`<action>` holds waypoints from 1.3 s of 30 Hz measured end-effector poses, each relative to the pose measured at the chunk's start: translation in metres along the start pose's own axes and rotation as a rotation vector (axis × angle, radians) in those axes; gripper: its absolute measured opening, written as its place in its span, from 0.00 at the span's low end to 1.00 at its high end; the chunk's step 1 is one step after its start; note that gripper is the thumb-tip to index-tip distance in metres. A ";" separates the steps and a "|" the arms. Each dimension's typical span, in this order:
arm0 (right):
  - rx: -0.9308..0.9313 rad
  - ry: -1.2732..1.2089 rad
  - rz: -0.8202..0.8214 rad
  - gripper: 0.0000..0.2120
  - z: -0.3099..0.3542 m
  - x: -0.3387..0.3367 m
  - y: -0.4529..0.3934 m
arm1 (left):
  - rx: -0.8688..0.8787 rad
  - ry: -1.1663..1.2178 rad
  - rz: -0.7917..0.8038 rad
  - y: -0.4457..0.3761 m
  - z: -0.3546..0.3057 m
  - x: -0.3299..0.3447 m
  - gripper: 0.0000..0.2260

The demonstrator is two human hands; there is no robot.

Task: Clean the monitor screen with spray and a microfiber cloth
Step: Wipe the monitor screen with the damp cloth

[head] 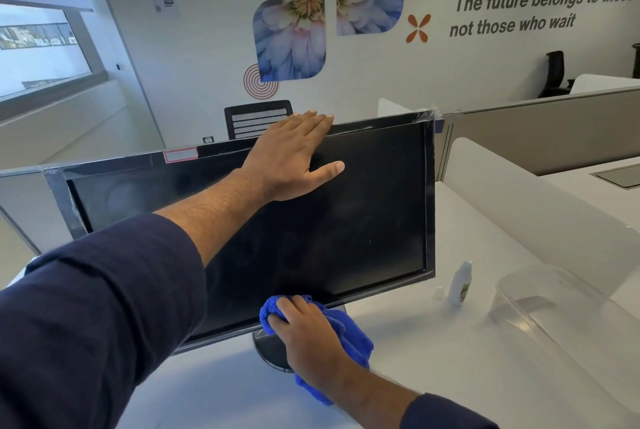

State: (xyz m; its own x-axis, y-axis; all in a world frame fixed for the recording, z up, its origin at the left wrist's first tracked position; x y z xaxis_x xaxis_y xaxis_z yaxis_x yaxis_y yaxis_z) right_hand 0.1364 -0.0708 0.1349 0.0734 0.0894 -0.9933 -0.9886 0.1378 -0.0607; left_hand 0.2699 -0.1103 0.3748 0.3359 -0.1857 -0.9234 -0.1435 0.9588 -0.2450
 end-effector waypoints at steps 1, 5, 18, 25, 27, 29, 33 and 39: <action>-0.002 0.003 0.005 0.22 -0.001 0.000 0.000 | 0.016 -0.030 0.008 0.001 0.001 0.000 0.39; 0.006 -0.001 -0.013 0.22 -0.001 0.005 0.003 | 0.047 -0.113 -0.012 0.020 0.009 0.005 0.38; 0.152 -0.016 -0.078 0.26 0.009 0.010 0.007 | -0.283 -0.199 -0.028 0.191 0.140 0.034 0.39; 0.192 -0.016 -0.151 0.25 0.017 0.016 0.006 | -0.414 -0.136 -0.077 0.218 0.158 0.041 0.39; 0.198 -0.027 -0.184 0.24 0.018 0.017 0.004 | -0.432 -0.111 -0.098 0.219 0.157 0.043 0.39; 0.208 -0.032 -0.199 0.24 0.022 0.018 0.001 | -0.442 -0.097 -0.115 0.219 0.155 0.047 0.40; 0.219 -0.044 -0.186 0.25 0.039 0.021 -0.009 | -0.448 -0.067 -0.156 0.217 0.152 0.050 0.42; 0.136 -0.071 -0.168 0.24 0.075 0.026 -0.030 | -0.446 -0.034 -0.176 0.220 0.151 0.049 0.42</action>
State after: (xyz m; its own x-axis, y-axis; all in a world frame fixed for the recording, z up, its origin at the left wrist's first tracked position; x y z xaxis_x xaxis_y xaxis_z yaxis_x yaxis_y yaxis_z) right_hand 0.1779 0.0010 0.1179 0.2497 0.1225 -0.9605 -0.9352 0.2876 -0.2064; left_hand 0.3950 0.1240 0.3199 0.4199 -0.3223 -0.8484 -0.4644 0.7268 -0.5060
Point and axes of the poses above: each hand's wrist, its own y-axis away from the middle knuckle, its own x-axis out of the palm, z = x × y, the point moved 1 cm from there along -y, towards the middle knuckle, and after that the axes turned 14 degrees about z, right-handed, at the moved point
